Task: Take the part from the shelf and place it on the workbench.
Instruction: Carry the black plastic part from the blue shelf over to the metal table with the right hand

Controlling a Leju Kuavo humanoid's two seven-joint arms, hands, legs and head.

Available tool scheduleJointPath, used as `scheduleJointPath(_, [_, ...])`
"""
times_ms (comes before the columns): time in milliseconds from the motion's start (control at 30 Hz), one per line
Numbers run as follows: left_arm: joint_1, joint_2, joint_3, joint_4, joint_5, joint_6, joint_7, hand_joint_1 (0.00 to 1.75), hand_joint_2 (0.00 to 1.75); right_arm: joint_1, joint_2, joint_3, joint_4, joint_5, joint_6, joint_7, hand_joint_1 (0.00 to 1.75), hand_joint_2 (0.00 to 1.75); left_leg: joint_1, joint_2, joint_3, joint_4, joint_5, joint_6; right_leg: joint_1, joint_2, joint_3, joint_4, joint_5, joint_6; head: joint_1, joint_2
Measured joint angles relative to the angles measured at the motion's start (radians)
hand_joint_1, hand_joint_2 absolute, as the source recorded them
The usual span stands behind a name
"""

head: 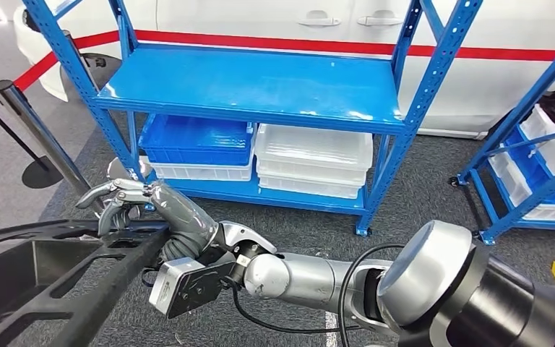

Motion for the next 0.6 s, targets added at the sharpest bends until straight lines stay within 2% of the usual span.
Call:
scheduleJointPath(67, [-0.006, 0.001, 0.0, 0.0, -0.009, 0.0, -0.002, 0.0, 1.75, 0.001, 0.0, 0.0, 0.0, -0.004, -0.001, -0.001, 1.75, 1.75, 0.004, 0.022, -0.062, 0.116, -0.045, -0.006, 0.002, -0.027, 0.0, 0.0, -0.002, -0.003, 0.0, 0.0])
scheduleJointPath(100, [-0.007, 0.001, -0.002, 0.0, -0.014, 0.001, -0.001, 0.0, 1.75, 0.001, 0.0, 0.0, 0.0, -0.01, -0.001, -0.002, 1.75, 1.75, 0.005, 0.026, -0.076, 0.142, -0.046, -0.007, 0.003, -0.042, 0.001, 0.0, -0.003, -0.003, 0.0, 0.0])
scheduleJointPath(133, [-0.008, 0.0, -0.004, 0.0, -0.019, 0.004, 0.0, 0.0, 1.75, 0.002, 0.0, -0.001, 0.0, -0.017, -0.002, -0.005, 1.75, 1.75, 0.006, 0.029, -0.071, 0.13, -0.029, -0.006, 0.003, -0.056, 0.002, 0.0, -0.005, -0.003, -0.001, 0.0])
scheduleJointPath(167, [-0.009, 0.0, -0.006, 0.0, -0.023, 0.01, 0.001, 0.0, 1.75, 0.002, 0.0, -0.002, 0.0, -0.026, -0.003, -0.008, 1.75, 1.75, 0.006, 0.036, -0.044, 0.079, 0.002, -0.002, 0.004, -0.068, 0.005, 0.0, -0.007, -0.002, -0.001, 0.0])
scheduleJointPath(233, [-0.013, -0.001, -0.008, 0.0, -0.027, 0.026, 0.009, 0.0, 1.75, 0.002, 0.0, -0.005, 0.0, -0.038, -0.005, -0.018, 1.75, 1.75, -0.002, 0.075, 0.029, -0.059, 0.057, 0.012, 0.008, -0.091, 0.012, -0.002, -0.012, 0.002, -0.002, 0.0])
scheduleJointPath(267, [-0.016, -0.002, -0.009, 0.0, -0.028, 0.034, 0.014, 0.0, 1.75, 0.003, 0.0, -0.006, 0.0, -0.042, -0.006, -0.023, 1.75, 1.75, -0.008, 0.09, 0.053, -0.104, 0.068, 0.02, 0.01, -0.1, 0.014, -0.004, -0.014, 0.007, -0.003, 0.0])
scheduleJointPath(300, [-0.018, -0.003, -0.01, 0.0, -0.029, 0.041, 0.019, 0.0, 1.75, 0.003, 0.001, -0.007, 0.001, -0.047, -0.006, -0.027, 1.75, 1.75, -0.013, 0.098, 0.062, -0.126, 0.07, 0.028, 0.012, -0.109, 0.017, -0.006, -0.015, 0.011, -0.005, 0.0])
scheduleJointPath(367, [-0.02, -0.005, -0.012, 0.0, -0.029, 0.051, 0.028, 0.0, 1.75, 0.004, 0.001, -0.008, 0.002, -0.057, -0.007, -0.034, 1.75, 1.75, -0.016, 0.078, 0.062, -0.134, 0.071, 0.039, 0.015, -0.127, 0.024, -0.014, -0.017, 0.022, -0.007, 0.0])
scheduleJointPath(400, [-0.018, -0.007, -0.013, 0.0, -0.03, 0.054, 0.033, 0.0, 1.75, 0.003, 0.001, -0.008, 0.002, -0.062, -0.007, -0.037, 1.75, 1.75, -0.013, 0.067, 0.066, -0.142, 0.074, 0.043, 0.014, -0.122, 0.028, -0.013, -0.022, 0.027, -0.007, 0.0])
scheduleJointPath(433, [-0.018, -0.01, -0.014, 0.0, -0.029, 0.057, 0.037, 0.0, 1.75, 0.003, 0.001, -0.01, 0.003, -0.069, -0.007, -0.04, 1.75, 1.75, -0.01, 0.056, 0.073, -0.151, 0.078, 0.049, 0.014, -0.102, 0.026, 0.0, -0.033, 0.031, -0.011, -0.001])
scheduleJointPath(467, [-0.02, -0.013, -0.014, 0.0, -0.029, 0.059, 0.041, 0.0, 1.75, 0.002, 0.001, -0.011, 0.004, -0.078, -0.007, -0.044, 1.75, 1.75, -0.007, 0.044, 0.081, -0.159, 0.082, 0.054, 0.014, -0.074, 0.011, 0.036, -0.055, 0.032, -0.017, -0.001])
scheduleJointPath(500, [-0.024, -0.016, -0.014, 0.0, -0.029, 0.06, 0.044, 0.0, 1.75, 0.002, 0.001, -0.012, 0.007, -0.085, -0.007, -0.048, 1.75, 1.75, -0.005, 0.033, 0.083, -0.162, 0.085, 0.059, 0.013, -0.041, -0.015, 0.092, -0.083, 0.031, -0.023, -0.002])
scheduleJointPath(533, [-0.029, -0.019, -0.014, 0.0, -0.029, 0.061, 0.048, 0.0, 1.75, 0.002, 0.002, -0.013, 0.01, -0.091, -0.007, -0.053, 1.75, 1.75, -0.005, 0.02, 0.084, -0.163, 0.086, 0.062, 0.015, -0.019, -0.051, 0.16, -0.112, 0.03, -0.029, -0.003])
scheduleJointPath(567, [-0.034, -0.021, -0.014, 0.0, -0.028, 0.062, 0.052, 0.0, 1.75, 0.002, 0.002, -0.013, 0.013, -0.096, -0.007, -0.057, 1.75, 1.75, -0.006, 0.007, 0.083, -0.162, 0.086, 0.064, 0.016, -0.009, -0.085, 0.221, -0.131, 0.029, -0.032, -0.004])
scheduleJointPath(600, [-0.037, -0.023, -0.014, 0.0, -0.028, 0.064, 0.056, 0.0, 1.75, 0.003, 0.004, -0.013, 0.018, -0.1, -0.007, -0.061, 1.75, 1.75, -0.006, -0.008, 0.083, -0.16, 0.085, 0.065, 0.017, -0.005, -0.107, 0.253, -0.131, 0.029, -0.034, -0.005])
